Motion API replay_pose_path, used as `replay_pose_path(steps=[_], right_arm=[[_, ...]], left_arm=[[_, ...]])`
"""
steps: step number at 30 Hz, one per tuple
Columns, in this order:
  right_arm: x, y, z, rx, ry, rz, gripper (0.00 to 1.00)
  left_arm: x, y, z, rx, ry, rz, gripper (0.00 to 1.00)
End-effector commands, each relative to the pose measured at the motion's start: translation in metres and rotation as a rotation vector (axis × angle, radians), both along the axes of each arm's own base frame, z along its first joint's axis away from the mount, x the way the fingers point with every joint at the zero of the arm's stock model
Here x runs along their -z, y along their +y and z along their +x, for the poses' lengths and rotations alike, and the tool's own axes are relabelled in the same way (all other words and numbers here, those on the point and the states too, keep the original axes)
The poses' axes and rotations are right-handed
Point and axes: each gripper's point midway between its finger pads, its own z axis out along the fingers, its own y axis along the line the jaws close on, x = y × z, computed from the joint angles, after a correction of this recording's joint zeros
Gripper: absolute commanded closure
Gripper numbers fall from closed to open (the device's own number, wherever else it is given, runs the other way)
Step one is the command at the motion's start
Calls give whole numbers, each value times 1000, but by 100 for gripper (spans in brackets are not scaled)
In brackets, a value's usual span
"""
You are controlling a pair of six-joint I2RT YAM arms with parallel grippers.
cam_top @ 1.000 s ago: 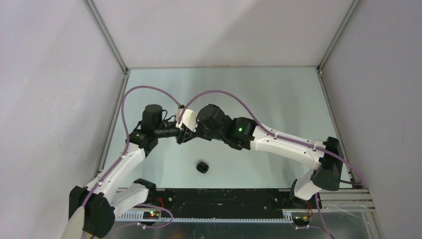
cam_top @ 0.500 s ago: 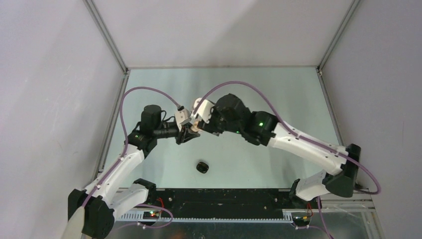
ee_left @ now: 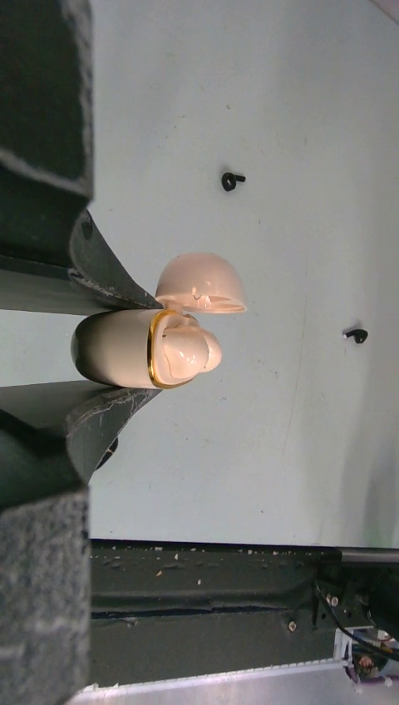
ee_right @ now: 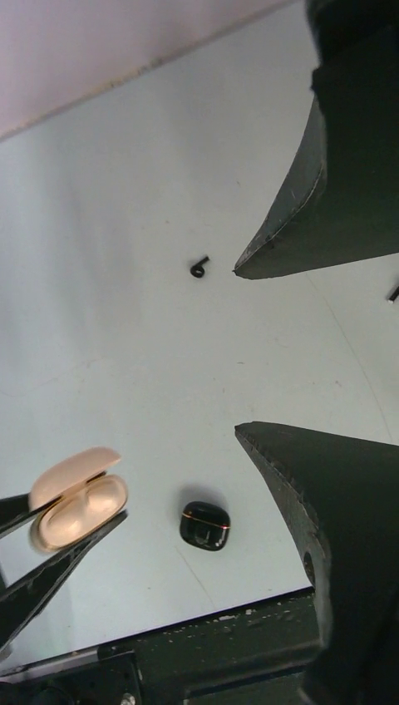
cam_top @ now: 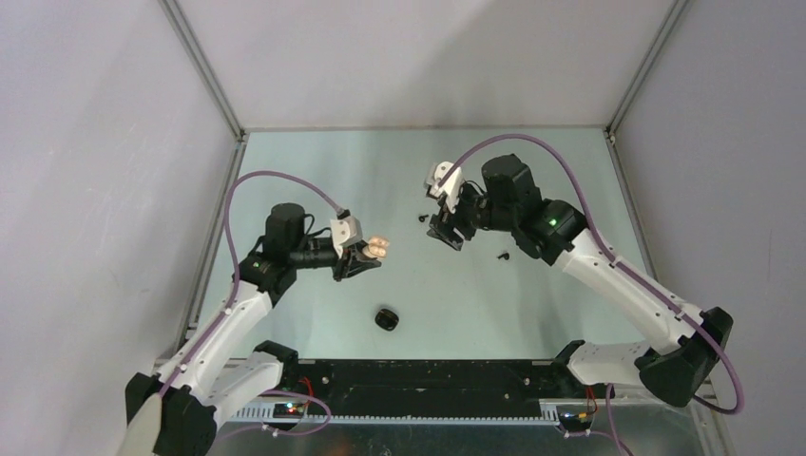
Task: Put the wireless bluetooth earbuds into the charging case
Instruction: Close the charging case.
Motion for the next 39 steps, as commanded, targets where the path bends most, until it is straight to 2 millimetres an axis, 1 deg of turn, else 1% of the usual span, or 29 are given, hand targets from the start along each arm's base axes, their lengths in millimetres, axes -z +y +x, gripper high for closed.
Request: replay_pose_path(steps=[1, 5, 6, 11, 16, 18, 19, 20, 25, 27, 32, 35, 36, 39], right_arm=[[0, 6, -3, -92, 31, 57, 31], [-4, 15, 5, -101, 14, 88, 30], [-9, 19, 8, -101, 0, 110, 28], [-12, 35, 19, -90, 14, 171, 26], [6, 50, 16, -79, 56, 141, 25], [13, 55, 15, -61, 64, 122, 22], [17, 59, 12, -64, 64, 109, 19], [19, 59, 15, -38, 50, 95, 19], [27, 71, 10, -18, 12, 65, 16], [26, 73, 9, -10, 6, 66, 15], [24, 70, 17, 34, -6, 69, 13], [27, 63, 23, 69, -8, 67, 14], [24, 60, 25, 80, -7, 80, 14], [25, 56, 26, 81, 5, 91, 14]], left_arm=[[-18, -3, -11, 71, -64, -32, 98], [-19, -5, -18, 110, -56, -41, 97], [-19, -5, -20, 118, -56, -45, 97], [-21, -6, -25, 138, -61, -55, 96], [-19, -7, -32, 171, -53, -66, 96], [-18, -7, -35, 188, -58, -66, 95], [-18, -7, -37, 198, -57, -68, 94], [-17, -6, -39, 203, -54, -67, 94], [-18, -6, -44, 229, -51, -64, 94], [-17, -6, -45, 236, -43, -61, 94], [-12, -6, -47, 251, -36, -55, 94], [-11, -6, -49, 263, -28, -59, 94], [-12, -6, -49, 267, -32, -61, 94], [-11, -5, -52, 271, -47, -59, 94]])
